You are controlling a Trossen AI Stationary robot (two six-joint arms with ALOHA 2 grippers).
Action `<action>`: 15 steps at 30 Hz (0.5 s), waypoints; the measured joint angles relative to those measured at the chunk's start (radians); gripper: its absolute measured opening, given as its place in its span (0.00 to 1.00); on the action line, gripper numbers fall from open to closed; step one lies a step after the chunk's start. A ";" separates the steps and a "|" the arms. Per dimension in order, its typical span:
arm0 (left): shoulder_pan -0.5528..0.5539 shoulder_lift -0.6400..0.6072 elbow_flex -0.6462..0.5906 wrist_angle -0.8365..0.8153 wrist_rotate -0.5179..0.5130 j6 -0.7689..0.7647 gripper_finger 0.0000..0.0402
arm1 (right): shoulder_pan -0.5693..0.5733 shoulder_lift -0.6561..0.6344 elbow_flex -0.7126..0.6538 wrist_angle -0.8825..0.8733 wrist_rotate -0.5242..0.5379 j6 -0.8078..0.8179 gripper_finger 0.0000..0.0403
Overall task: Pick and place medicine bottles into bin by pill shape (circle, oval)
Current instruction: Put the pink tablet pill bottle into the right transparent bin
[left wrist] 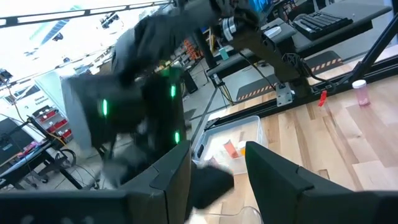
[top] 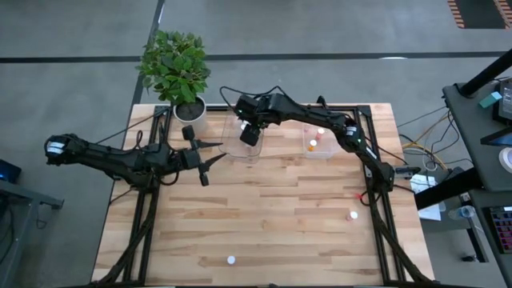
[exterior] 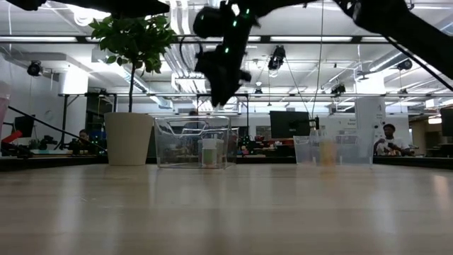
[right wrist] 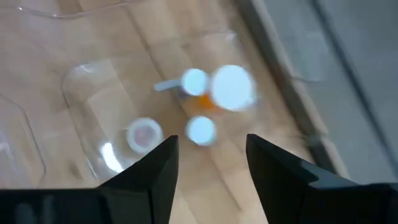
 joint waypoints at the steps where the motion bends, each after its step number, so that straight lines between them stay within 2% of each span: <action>1: 0.000 0.000 0.000 0.000 0.000 -0.001 0.34 | 0.006 -0.018 0.006 -0.023 0.029 0.003 0.44; 5: 0.000 0.000 0.000 0.001 0.000 -0.020 0.34 | 0.018 -0.121 0.010 -0.144 0.142 0.057 0.40; 8: 0.000 0.000 0.000 0.001 0.000 -0.021 0.34 | 0.043 -0.211 -0.040 -0.180 0.165 0.102 0.35; 11: 0.000 0.000 0.000 0.003 0.000 -0.022 0.34 | 0.111 -0.294 -0.144 -0.161 0.161 0.149 0.31; 15: 0.000 0.001 0.000 0.003 0.000 -0.044 0.34 | 0.233 -0.397 -0.347 -0.097 0.177 0.222 0.26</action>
